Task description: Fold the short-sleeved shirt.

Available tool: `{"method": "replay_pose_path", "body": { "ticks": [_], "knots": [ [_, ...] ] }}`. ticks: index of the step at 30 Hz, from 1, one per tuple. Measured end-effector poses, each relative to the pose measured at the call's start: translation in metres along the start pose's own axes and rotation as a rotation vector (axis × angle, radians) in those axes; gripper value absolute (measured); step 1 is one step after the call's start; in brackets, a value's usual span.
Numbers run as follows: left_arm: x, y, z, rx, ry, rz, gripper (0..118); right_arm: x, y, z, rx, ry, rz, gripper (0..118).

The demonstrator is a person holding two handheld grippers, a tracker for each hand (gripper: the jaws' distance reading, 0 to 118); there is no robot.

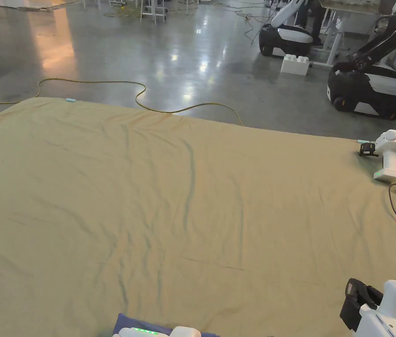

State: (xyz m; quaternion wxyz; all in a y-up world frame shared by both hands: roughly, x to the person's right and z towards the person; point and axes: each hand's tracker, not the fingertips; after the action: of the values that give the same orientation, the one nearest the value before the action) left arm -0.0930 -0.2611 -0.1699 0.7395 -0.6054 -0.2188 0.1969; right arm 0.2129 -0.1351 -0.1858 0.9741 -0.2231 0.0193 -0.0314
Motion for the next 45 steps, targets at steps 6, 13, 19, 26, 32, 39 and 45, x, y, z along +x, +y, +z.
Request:
{"method": "replay_pose_path", "body": {
  "ticks": [6,13,19,26,32,39,45],
  "knots": [
    [-0.007,-0.009,0.021,-0.005,-0.047,0.003,19,-0.003,0.001,0.001,0.005,0.003,0.006,0],
    [-0.040,-0.011,0.093,0.218,-0.064,0.062,21,-0.010,0.008,-0.003,0.019,0.019,0.001,0],
    [-0.116,-0.015,0.140,0.394,0.007,0.204,64,-0.016,0.014,-0.006,0.041,0.041,0.007,0],
    [-0.178,-0.029,0.125,0.352,-0.107,0.287,65,-0.021,0.020,-0.004,0.101,0.048,0.015,0],
    [-0.194,-0.029,0.089,0.303,-0.312,0.340,64,-0.023,0.025,-0.006,0.103,0.049,0.012,0],
    [-0.175,-0.025,0.058,0.224,-0.340,0.306,18,-0.025,0.023,-0.006,0.093,0.047,-0.001,0],
    [-0.172,-0.035,0.071,0.295,-0.344,0.332,14,-0.025,0.023,-0.006,0.085,0.043,0.006,0]
  ]
}}
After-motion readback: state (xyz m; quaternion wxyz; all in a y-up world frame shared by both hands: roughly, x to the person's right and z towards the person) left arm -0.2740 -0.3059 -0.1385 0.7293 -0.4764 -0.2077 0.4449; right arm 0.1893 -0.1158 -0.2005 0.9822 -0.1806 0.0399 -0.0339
